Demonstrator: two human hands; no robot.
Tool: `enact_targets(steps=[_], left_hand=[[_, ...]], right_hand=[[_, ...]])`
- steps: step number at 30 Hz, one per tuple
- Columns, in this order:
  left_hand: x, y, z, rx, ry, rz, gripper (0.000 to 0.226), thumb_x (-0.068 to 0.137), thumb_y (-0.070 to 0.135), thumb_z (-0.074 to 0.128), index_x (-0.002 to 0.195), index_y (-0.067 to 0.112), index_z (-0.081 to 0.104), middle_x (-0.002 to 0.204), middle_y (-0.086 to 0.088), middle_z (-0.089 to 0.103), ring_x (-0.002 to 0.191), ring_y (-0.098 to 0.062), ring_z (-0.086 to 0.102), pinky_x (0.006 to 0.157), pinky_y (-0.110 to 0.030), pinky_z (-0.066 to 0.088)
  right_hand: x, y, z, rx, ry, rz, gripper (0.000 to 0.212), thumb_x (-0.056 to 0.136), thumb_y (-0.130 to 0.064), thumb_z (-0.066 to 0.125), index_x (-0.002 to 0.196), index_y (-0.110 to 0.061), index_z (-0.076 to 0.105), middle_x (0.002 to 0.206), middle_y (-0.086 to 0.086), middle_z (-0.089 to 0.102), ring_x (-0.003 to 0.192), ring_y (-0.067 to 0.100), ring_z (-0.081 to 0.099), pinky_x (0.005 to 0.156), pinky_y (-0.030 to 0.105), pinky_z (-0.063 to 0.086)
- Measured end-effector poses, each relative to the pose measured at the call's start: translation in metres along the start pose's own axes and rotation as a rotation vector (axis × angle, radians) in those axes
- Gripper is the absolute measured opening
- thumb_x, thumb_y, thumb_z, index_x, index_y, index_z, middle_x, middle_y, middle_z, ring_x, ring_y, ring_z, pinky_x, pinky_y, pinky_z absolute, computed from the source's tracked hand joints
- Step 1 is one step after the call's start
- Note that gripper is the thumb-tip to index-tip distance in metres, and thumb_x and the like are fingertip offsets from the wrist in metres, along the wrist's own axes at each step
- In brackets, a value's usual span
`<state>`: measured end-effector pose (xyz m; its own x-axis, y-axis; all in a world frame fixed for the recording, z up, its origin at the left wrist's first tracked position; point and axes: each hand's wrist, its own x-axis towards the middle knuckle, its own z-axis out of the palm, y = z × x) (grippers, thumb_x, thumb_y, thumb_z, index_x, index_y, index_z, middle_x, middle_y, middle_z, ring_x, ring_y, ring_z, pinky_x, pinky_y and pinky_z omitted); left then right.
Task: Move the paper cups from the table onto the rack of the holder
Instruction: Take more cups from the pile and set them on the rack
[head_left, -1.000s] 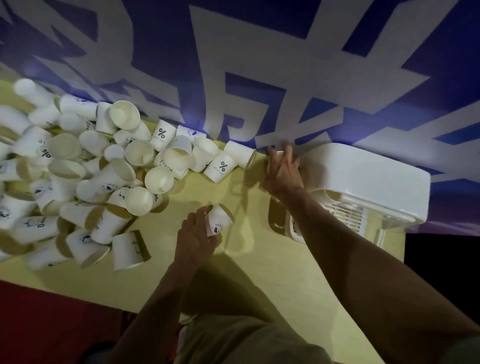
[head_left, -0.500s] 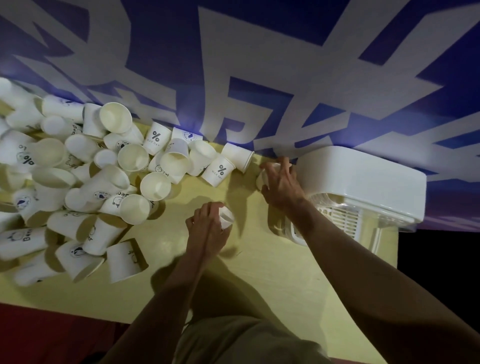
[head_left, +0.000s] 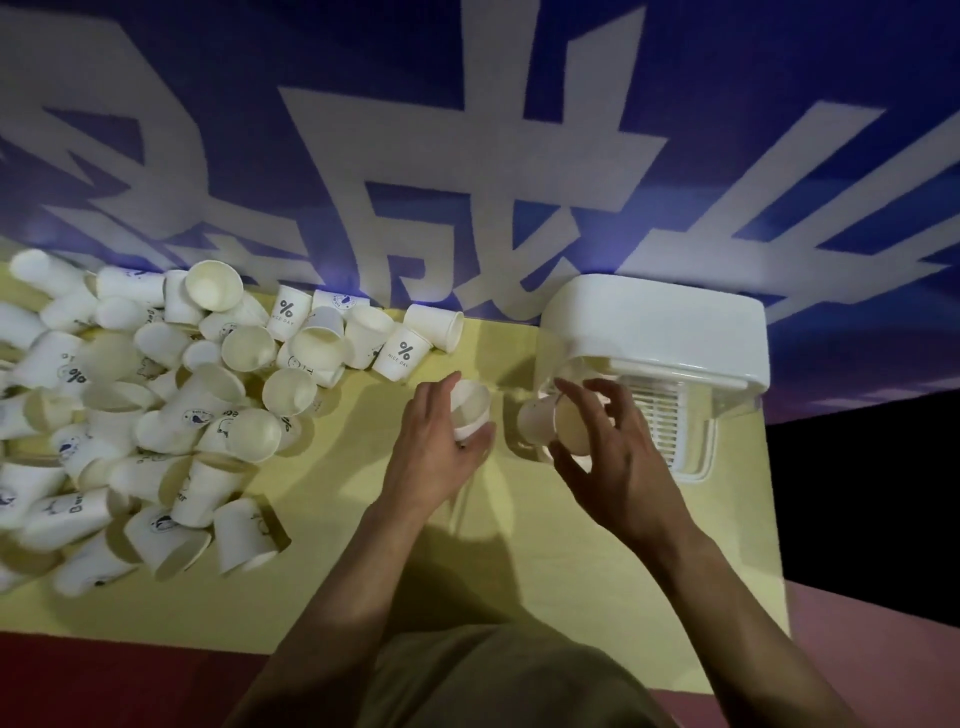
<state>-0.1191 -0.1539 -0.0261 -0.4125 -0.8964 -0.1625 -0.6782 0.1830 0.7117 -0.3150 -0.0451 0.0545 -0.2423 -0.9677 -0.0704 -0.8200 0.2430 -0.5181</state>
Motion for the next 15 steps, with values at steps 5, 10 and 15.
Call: enact_targets(steps=[5, 10, 15], left_hand=[[-0.016, 0.056, 0.013, -0.028, 0.019, 0.144, 0.07, 0.081, 0.038, 0.076, 0.14, 0.032, 0.038, 0.129, 0.01, 0.044, 0.114, -0.007, 0.042, 0.088, -0.021, 0.041], [-0.027, 0.098, 0.032, -0.024, -0.004, 0.246, 0.066, 0.082, 0.031, 0.076, 0.137, 0.034, 0.041, 0.129, 0.016, 0.04, 0.118, -0.004, 0.042, 0.088, -0.011, 0.035], [-0.027, 0.125, 0.054, 0.038, -0.04, 0.299, 0.067, 0.082, 0.02, 0.074, 0.139, 0.034, 0.041, 0.134, 0.012, 0.037, 0.122, -0.013, 0.044, 0.094, -0.029, 0.047]], right_hand=[[-0.05, 0.037, -0.027, 0.025, 0.093, 0.089, 0.071, 0.09, -0.028, 0.075, 0.152, -0.027, 0.041, 0.148, 0.008, 0.04, 0.122, 0.031, 0.057, 0.084, 0.046, 0.062], [-0.081, 0.07, -0.037, 0.079, 0.119, 0.129, 0.072, 0.087, -0.022, 0.078, 0.149, -0.027, 0.044, 0.147, 0.007, 0.04, 0.123, 0.031, 0.056, 0.085, 0.047, 0.061], [-0.1, 0.092, -0.04, 0.097, 0.137, 0.113, 0.073, 0.086, -0.021, 0.079, 0.149, -0.026, 0.044, 0.15, 0.009, 0.038, 0.123, 0.032, 0.056, 0.087, 0.047, 0.061]])
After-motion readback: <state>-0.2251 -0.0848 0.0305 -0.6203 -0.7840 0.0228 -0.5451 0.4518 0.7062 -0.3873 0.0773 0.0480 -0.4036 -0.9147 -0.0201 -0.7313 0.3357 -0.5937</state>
